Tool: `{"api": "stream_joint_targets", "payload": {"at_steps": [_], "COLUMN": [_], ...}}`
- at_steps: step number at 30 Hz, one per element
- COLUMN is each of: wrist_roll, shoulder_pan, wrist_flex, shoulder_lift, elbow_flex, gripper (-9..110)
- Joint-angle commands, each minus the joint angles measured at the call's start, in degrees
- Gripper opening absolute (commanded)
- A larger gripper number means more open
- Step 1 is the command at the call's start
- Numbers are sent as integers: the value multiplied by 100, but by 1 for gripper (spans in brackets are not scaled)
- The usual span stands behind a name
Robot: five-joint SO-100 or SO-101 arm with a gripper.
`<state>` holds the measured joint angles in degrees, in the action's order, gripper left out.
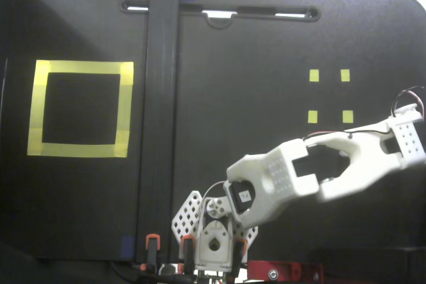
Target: Grasp the block and place it in the designated area.
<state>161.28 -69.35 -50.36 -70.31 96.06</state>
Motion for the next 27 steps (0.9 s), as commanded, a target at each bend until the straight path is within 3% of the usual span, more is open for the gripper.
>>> {"api": "stream_joint_targets", "payload": {"at_steps": [1,27], "wrist_roll": [70,123], "shoulder_pan": [-35,-132], "wrist_flex": [26,246], "shoulder_lift": [35,26], "elbow_flex": [70,396], "gripper": [30,23]}}
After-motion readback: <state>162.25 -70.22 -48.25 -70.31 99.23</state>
